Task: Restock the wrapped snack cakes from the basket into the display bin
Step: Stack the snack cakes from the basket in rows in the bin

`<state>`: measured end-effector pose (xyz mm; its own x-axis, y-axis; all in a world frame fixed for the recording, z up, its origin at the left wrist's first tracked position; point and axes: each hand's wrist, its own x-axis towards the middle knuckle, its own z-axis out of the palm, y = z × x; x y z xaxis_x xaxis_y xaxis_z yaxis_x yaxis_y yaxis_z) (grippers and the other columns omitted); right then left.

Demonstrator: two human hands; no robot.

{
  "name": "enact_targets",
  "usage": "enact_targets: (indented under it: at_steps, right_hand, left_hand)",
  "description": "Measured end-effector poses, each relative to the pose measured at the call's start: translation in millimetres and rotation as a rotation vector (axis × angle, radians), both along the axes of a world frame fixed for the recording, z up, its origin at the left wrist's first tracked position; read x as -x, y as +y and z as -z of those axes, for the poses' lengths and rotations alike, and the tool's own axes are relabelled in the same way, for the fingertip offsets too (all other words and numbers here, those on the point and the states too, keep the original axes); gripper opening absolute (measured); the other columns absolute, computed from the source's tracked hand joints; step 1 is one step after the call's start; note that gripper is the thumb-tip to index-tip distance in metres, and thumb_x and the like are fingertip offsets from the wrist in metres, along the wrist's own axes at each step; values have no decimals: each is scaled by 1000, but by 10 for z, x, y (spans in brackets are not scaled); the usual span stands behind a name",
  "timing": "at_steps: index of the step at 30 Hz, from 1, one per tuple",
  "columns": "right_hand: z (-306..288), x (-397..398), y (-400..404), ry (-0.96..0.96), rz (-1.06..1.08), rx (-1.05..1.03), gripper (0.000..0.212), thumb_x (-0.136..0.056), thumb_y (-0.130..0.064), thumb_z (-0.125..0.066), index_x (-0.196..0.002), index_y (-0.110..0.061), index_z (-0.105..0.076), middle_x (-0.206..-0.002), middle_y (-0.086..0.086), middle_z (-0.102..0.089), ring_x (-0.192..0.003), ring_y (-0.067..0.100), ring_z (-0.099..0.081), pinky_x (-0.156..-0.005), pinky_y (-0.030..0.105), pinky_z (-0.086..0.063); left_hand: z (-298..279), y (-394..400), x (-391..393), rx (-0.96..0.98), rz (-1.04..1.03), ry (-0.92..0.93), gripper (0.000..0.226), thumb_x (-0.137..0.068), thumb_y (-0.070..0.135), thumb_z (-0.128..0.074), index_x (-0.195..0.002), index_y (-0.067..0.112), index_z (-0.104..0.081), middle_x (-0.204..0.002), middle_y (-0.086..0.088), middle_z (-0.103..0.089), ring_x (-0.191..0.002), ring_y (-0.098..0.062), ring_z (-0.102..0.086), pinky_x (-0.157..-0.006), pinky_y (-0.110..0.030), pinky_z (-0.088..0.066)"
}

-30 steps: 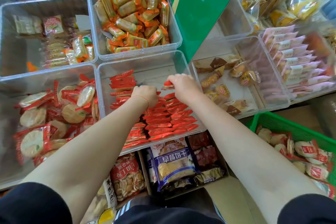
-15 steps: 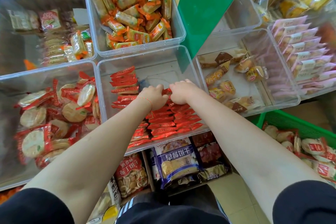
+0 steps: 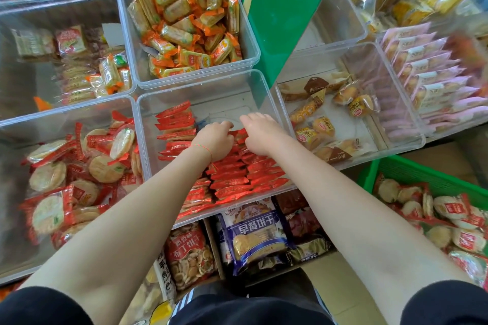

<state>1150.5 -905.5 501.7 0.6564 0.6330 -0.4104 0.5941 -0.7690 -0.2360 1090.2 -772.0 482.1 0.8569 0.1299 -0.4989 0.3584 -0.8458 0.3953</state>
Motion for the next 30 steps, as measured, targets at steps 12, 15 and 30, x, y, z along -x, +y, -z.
enact_targets:
  at_steps: [12,15,30]
  right_hand:
    - [-308,494,-1737,-405,807,-628,25,-85,-1,-50,-103,-3,-68,-101,13,-65,-97,32,-58,-83,43,-47]
    - [-69,633,-2534,-320,1129,-520,31,-87,-9,-48,-114,-10,-63,-117,8,-58,-108,26,-53,-90,38,-45]
    - [1486,972,-4618,172,1851,-339,81,-85,-23,-70,-148,-1,-24,-148,19,-34,-132,35,-42,-106,44,-43]
  left_hand:
    - [-738,-1666,-187,-54,87,-534,32,-89,42,-50,-73,17,-61,-66,-1,-62,-64,-25,-58,-55,-26,-40]
    - [-724,-2505,-208,70,297,-517,28,-88,41,-50,-72,19,-57,-63,6,-54,-61,-19,-51,-54,-26,-37]
    - [876,-4508,-246,46,537,285,45,-87,18,-49,-132,12,-52,-132,-15,-53,-120,-34,-52,-95,-34,-44]
